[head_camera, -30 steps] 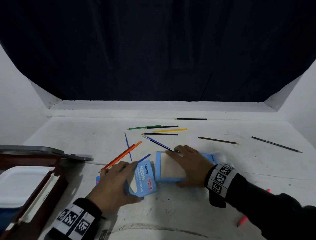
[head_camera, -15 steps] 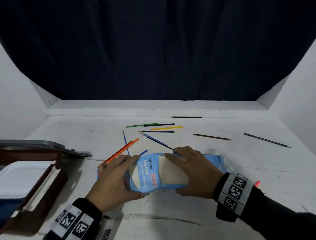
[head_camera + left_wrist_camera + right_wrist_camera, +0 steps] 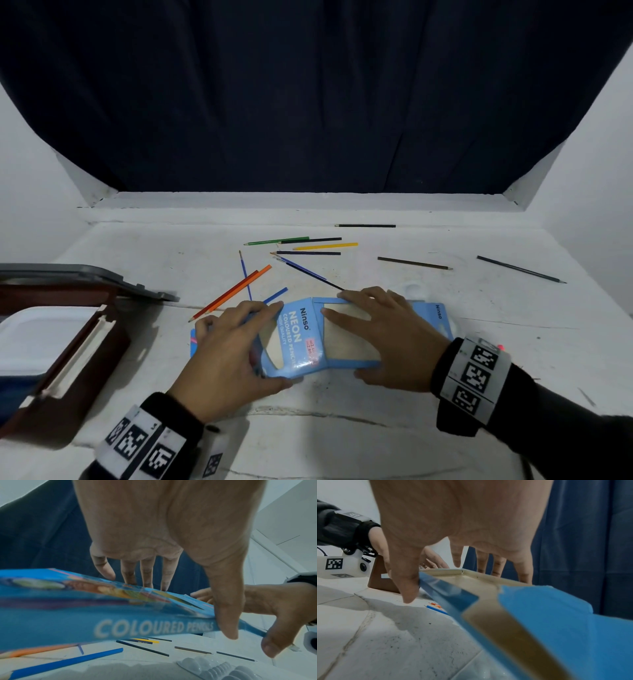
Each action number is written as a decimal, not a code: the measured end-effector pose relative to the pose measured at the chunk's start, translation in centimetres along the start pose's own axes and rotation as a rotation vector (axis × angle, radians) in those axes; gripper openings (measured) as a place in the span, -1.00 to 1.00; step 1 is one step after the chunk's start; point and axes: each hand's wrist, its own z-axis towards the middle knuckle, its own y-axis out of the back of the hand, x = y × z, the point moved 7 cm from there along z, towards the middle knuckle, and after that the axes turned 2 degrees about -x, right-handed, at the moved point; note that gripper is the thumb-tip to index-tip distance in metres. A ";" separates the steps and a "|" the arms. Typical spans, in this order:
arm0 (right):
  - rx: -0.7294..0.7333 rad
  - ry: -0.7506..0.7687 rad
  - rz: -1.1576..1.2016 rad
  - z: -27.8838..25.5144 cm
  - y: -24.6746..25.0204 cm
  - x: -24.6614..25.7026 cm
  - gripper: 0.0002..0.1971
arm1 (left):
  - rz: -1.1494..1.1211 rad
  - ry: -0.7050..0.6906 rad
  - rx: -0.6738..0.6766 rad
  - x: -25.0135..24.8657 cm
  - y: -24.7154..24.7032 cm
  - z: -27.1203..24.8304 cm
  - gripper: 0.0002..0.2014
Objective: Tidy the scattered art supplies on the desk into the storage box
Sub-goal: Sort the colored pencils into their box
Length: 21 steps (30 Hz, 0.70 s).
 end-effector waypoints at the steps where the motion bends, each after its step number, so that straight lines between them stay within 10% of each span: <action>1: -0.008 0.005 0.004 0.0 0.1 -0.1 -0.11 | -0.001 0.002 -0.008 -0.2 0.1 0.0 0.03; 21: -0.092 0.140 -0.067 0.2 2.0 -0.5 -0.06 | -0.016 0.001 -0.063 -1.8 1.0 0.7 0.01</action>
